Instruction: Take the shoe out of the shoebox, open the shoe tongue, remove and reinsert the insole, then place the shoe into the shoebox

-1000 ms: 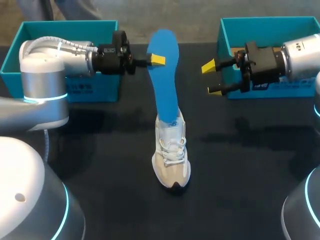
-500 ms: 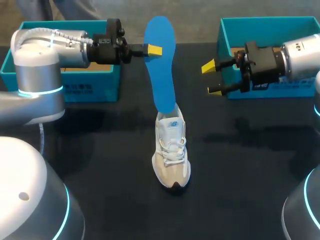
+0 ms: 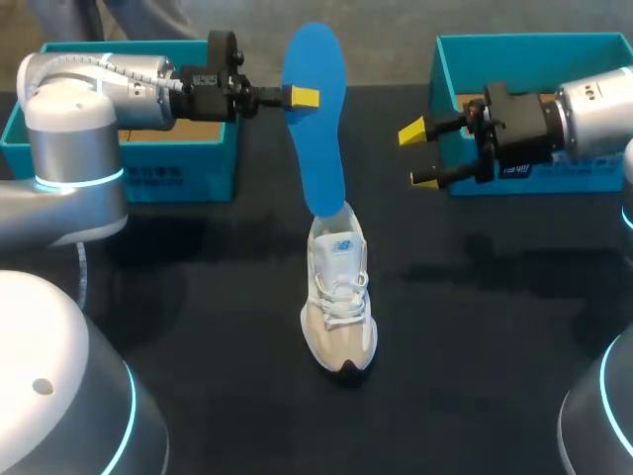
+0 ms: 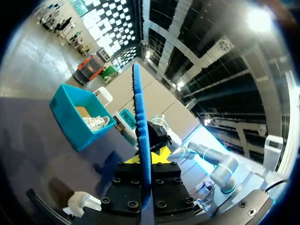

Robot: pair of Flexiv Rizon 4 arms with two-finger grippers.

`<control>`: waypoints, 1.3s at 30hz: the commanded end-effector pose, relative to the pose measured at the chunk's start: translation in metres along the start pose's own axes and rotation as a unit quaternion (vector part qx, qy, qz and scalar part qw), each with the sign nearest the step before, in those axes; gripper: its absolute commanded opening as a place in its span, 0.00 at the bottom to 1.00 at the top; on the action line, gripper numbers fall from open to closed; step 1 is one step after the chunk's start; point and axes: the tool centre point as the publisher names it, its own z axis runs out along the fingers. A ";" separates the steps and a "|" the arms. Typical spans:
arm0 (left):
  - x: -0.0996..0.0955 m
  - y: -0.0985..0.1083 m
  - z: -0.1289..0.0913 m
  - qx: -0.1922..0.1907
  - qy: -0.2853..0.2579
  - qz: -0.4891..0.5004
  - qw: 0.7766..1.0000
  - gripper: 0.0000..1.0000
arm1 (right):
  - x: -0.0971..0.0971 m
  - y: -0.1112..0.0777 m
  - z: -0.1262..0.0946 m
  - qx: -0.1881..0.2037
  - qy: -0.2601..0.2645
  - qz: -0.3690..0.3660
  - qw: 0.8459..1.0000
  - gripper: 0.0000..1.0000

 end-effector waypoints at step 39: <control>-0.024 -0.005 0.001 -0.017 -0.095 0.829 0.551 0.00 | 0.000 0.001 0.002 0.000 -0.001 0.000 1.000 1.00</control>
